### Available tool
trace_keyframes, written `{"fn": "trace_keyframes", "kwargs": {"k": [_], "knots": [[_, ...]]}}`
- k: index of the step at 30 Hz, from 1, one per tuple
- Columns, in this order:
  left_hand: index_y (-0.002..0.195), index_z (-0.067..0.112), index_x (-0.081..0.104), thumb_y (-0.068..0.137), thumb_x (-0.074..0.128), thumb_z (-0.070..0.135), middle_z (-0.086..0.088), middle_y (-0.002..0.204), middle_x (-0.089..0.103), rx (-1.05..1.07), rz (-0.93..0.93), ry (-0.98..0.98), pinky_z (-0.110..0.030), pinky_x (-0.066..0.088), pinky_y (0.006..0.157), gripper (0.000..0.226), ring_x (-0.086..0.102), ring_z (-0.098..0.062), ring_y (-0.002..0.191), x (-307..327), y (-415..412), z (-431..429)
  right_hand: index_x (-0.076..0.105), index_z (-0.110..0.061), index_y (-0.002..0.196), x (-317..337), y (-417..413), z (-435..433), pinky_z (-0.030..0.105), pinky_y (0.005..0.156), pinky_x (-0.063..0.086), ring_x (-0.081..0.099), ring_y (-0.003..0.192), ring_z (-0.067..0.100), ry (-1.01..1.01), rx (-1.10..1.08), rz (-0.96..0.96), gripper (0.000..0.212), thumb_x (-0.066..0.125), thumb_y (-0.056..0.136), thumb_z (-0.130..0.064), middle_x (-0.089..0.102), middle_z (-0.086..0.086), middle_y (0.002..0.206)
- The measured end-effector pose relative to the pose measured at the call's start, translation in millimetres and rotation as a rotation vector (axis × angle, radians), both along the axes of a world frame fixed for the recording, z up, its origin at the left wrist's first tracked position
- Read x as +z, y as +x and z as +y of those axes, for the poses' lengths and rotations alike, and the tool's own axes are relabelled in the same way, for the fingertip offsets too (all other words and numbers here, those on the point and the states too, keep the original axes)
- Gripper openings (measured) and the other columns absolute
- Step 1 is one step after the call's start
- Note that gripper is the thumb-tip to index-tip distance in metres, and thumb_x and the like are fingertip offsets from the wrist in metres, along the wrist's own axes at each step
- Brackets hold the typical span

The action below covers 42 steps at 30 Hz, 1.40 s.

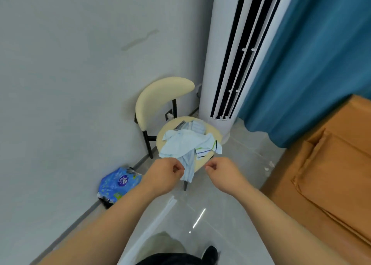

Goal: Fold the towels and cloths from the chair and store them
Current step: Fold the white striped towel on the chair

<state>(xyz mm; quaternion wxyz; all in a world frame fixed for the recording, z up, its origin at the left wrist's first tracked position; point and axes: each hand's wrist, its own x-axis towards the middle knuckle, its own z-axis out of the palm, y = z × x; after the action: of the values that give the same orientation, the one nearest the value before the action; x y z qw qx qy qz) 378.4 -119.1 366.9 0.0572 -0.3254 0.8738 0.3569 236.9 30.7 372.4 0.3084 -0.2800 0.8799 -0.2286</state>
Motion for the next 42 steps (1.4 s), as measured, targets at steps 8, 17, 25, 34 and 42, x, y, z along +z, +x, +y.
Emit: {"fn": "trace_keyframes", "kwargs": {"k": [8, 17, 25, 34, 42], "knots": [[0.096, 0.023, 0.070, 0.097, 0.058, 0.028, 0.008, 0.093, 0.070, 0.156, -0.024, 0.022, -0.012, 0.047, 0.063, 0.013, 0.063, -0.004, 0.076, -16, -125, -22, 0.072, -0.004, 0.102, 2, -162, -43, 0.037, 0.083, 0.056, 0.067, 0.093, 0.025, 0.003, 0.176, 0.009, 0.025, 0.051, 0.097, -0.016, 0.072, 0.009, 0.097], [0.092, 0.010, 0.069, 0.093, 0.056, 0.024, 0.002, 0.089, 0.072, 0.309, -0.033, 0.100, -0.037, 0.055, 0.074, 0.019, 0.066, -0.012, 0.072, -34, -269, -85, 0.073, -0.018, 0.110, -7, -317, -97, 0.031, 0.089, 0.053, 0.065, 0.099, 0.017, 0.107, 0.362, 0.047, 0.024, 0.051, 0.100, -0.022, 0.071, 0.000, 0.107], [0.095, 0.006, 0.070, 0.092, 0.057, 0.022, -0.012, 0.097, 0.072, 0.487, -0.064, 0.064, -0.045, 0.056, 0.081, 0.021, 0.063, -0.016, 0.072, -33, -363, -101, 0.074, -0.020, 0.107, -43, -427, -165, 0.034, 0.091, 0.054, 0.066, 0.101, 0.019, 0.142, 0.635, 0.001, 0.023, 0.053, 0.097, -0.022, 0.072, -0.001, 0.106], [0.093, 0.023, 0.069, 0.091, 0.064, 0.022, 0.010, 0.085, 0.070, 1.051, -0.089, 0.147, -0.021, 0.048, 0.065, 0.006, 0.070, -0.009, 0.074, -55, -417, -7, 0.073, -0.010, 0.108, -75, -516, -186, 0.038, 0.095, 0.051, 0.064, 0.107, 0.027, 0.215, 1.060, 0.000, 0.025, 0.052, 0.095, -0.014, 0.071, 0.009, 0.114], [0.098, 0.025, 0.070, 0.092, 0.061, 0.019, 0.008, 0.096, 0.070, 1.156, -0.132, 0.213, -0.025, 0.049, 0.074, 0.013, 0.066, -0.011, 0.082, -94, -447, 43, 0.074, -0.015, 0.105, -95, -525, -178, 0.034, 0.092, 0.052, 0.065, 0.106, 0.027, 0.263, 1.194, -0.022, 0.025, 0.053, 0.092, -0.010, 0.072, 0.008, 0.114]]}}
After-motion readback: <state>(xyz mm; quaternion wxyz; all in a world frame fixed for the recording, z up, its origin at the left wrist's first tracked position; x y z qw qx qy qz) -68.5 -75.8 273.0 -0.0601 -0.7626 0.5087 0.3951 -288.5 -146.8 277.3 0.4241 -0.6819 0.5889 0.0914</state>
